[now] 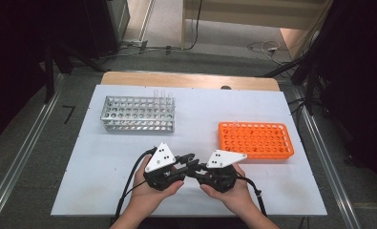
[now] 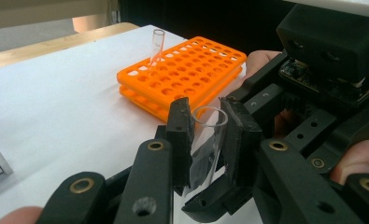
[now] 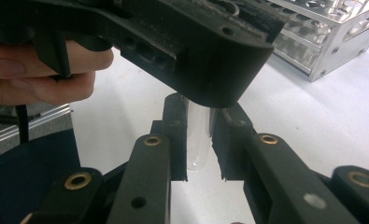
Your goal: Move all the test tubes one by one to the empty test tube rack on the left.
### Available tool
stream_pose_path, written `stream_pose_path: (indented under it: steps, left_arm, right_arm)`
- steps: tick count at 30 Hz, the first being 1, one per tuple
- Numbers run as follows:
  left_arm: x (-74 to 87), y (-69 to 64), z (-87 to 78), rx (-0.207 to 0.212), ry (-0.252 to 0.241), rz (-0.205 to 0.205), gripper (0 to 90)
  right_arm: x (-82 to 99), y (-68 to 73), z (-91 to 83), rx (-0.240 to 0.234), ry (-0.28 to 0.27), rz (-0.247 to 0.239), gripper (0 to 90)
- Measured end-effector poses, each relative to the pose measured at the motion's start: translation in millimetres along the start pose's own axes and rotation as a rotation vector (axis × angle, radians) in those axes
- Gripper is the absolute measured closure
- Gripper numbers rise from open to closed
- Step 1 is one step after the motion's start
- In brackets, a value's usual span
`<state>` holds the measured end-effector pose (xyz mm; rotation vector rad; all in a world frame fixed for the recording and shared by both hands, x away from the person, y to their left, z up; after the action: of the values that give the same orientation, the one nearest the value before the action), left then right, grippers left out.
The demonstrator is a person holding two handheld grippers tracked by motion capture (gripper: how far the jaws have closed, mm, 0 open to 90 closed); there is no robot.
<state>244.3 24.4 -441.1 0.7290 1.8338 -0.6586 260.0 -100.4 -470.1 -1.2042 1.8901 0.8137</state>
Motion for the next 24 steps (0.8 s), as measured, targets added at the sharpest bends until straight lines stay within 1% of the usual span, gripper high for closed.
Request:
stream_pose_path:
  steps: [5, 8, 10, 12, 14, 15, 18, 22, 23, 24]
  left_arm:
    - [-0.5, 1.6, -0.5, -0.009, -0.006, 0.003, 75.5]
    - [-0.9, 2.5, -0.5, -0.018, -0.008, -0.003, 75.7]
    - [-1.2, 3.4, -0.6, -0.012, -0.01, -0.012, 75.7]
    - [-1.3, 4.5, -0.8, -0.015, -0.012, -0.02, 75.8]
    - [-1.8, 5.6, -0.6, -0.013, -0.015, -0.024, 75.7]
    - [-2.1, 6.2, -0.5, -0.015, -0.016, -0.023, 75.7]
    - [-3.5, 9.6, -1.9, -0.022, -0.018, -0.023, 75.7]
    - [-5.3, 18.2, -5.9, -0.033, -0.026, -0.032, 75.7]
    - [-5.4, 20.5, -7.1, -0.04, -0.024, -0.032, 75.8]
    - [-5.6, 22.9, -8.1, -0.045, -0.028, -0.034, 75.8]
  right_arm:
    - [-0.8, -0.3, -0.4, -0.001, -0.007, 0.0, 74.2]
    - [-1.1, -0.6, 0.3, 0.004, -0.01, 0.002, 74.0]
    - [-1.2, -0.8, 0.6, 0.003, -0.013, 0.009, 72.5]
    - [-1.2, -0.2, 1.4, -0.03, -0.004, 0.018, 65.6]
    - [-1.0, 0.4, 1.2, -0.047, 0.004, 0.021, 55.0]
    - [-0.8, 0.2, 0.3, -0.04, 0.006, 0.014, 50.1]
    - [0.0, -2.3, -5.2, -0.035, 0.001, 0.026, 32.0]
    - [1.0, -10.6, -18.1, 0.011, -0.035, 0.029, 11.5]
    - [1.3, -13.4, -21.4, 0.014, -0.042, 0.034, 8.1]
    - [1.8, -15.9, -24.8, 0.019, -0.049, 0.043, 6.4]
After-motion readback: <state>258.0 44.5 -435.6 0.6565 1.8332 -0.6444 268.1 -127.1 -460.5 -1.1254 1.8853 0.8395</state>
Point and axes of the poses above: each handheld gripper's, and its own axes: z roughly forward along the jaws, x roughly out of its underside, y roughly to its left, the point moved 5 cm from there along z, roughly forward along the jaws, and after that the axes turned 3 degrees about -x, right-handed, at the moved point
